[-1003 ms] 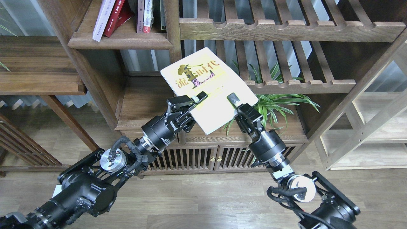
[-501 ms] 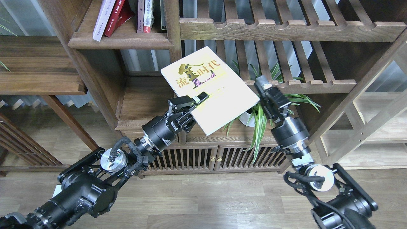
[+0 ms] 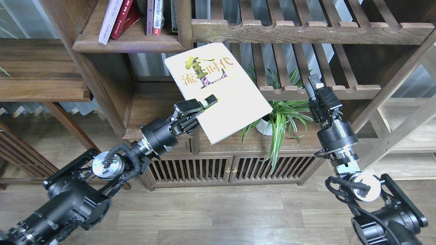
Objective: Organize books on shelf
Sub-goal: 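Release with the right gripper and carry the book up with the left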
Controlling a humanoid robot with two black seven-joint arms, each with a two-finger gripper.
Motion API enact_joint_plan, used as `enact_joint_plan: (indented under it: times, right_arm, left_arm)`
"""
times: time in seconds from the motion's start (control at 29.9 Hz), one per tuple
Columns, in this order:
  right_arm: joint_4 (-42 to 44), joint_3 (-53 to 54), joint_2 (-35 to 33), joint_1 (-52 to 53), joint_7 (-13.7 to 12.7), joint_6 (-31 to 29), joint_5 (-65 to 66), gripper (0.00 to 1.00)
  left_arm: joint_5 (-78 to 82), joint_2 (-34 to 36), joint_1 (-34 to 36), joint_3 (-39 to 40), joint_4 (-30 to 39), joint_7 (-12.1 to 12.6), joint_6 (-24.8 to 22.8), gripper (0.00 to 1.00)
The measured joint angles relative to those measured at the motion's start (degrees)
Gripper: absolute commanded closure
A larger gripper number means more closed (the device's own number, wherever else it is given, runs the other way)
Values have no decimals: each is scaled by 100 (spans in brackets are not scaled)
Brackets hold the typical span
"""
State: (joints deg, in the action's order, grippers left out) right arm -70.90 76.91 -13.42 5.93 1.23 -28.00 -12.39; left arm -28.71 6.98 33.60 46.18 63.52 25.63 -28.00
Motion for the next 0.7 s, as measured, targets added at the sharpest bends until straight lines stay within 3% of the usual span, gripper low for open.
enact_joint_plan:
  times: [0.37,0.7]
  right_arm:
    - [823,185,-89,282,-9,0,-5,43]
    - [1289,297,-137,770,-9,0,-26,38]
  left_arm:
    - [1327,965,-1020,195,1296,-51,0,99]
    - [2583,1486,-1442,1245,2305,-20,0,99]
